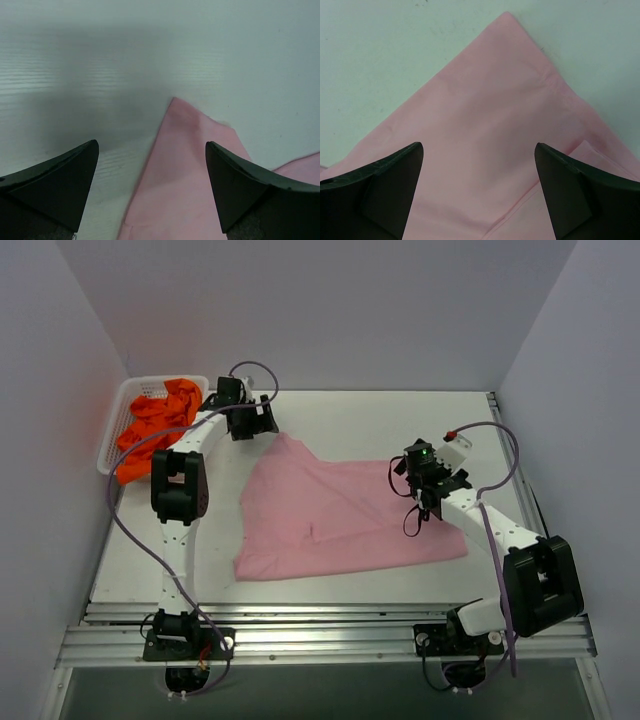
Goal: Fold and stack the t-shirts
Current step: Grap the side of the flattened tshirt furthest away from the robot with both arms
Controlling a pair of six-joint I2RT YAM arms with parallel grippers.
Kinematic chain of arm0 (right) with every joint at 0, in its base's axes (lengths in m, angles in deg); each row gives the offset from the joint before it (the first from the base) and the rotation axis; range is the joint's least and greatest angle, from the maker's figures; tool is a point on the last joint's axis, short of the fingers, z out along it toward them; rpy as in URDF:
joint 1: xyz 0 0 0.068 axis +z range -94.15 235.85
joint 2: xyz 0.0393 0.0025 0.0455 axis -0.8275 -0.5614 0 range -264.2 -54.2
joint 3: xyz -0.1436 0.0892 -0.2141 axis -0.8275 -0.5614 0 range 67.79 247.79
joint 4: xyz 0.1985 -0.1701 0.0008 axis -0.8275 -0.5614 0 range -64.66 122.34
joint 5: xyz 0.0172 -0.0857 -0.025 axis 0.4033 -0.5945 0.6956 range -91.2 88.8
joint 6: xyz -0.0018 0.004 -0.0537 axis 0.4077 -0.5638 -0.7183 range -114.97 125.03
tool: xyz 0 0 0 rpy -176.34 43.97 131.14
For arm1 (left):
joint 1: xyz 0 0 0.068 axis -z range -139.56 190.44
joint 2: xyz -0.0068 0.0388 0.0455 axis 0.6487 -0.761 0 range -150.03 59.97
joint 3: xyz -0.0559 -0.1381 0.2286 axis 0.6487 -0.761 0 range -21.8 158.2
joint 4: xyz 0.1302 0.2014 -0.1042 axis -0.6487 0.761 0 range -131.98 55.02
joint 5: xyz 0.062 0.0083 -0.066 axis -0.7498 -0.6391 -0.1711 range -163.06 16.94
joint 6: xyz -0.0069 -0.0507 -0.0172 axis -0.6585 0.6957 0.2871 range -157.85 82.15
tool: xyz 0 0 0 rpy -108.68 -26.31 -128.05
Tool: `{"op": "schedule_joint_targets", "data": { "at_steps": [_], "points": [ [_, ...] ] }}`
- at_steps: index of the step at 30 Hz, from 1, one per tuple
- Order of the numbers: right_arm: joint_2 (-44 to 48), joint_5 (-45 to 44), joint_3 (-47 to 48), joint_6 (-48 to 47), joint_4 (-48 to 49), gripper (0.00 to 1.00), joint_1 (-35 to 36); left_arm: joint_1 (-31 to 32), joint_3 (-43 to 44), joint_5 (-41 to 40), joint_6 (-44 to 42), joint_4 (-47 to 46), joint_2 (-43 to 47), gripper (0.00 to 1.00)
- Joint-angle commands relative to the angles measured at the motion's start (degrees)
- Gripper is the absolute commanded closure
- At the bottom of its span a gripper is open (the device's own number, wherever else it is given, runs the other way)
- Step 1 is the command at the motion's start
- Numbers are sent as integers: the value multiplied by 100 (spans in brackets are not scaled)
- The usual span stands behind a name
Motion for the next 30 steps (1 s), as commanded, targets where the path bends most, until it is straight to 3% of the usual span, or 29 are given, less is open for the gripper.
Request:
{"op": "schedule_joint_targets", "data": {
  "at_steps": [1,15,21,23,28,29,30],
  "points": [
    [84,40,-94,-181,229,11,-160,8,586,1136,-239,283,-320,3],
    [251,216,-287,-216,282,10,-502,70,735,1304,-80,564,-611,0],
    [418,278,-375,-251,273,10,-661,316,1411,928,-273,1345,-945,0],
    [462,286,-393,-260,264,10,-696,368,1649,795,-291,1504,-981,7],
    [497,304,-393,-269,229,11,-722,377,1764,918,-195,1681,-981,3],
    [506,304,-393,-277,229,10,-731,377,1746,909,-160,1681,-972,14],
    [506,304,-384,-278,212,10,-749,386,1746,917,-142,1689,-989,17]
  ]
}}
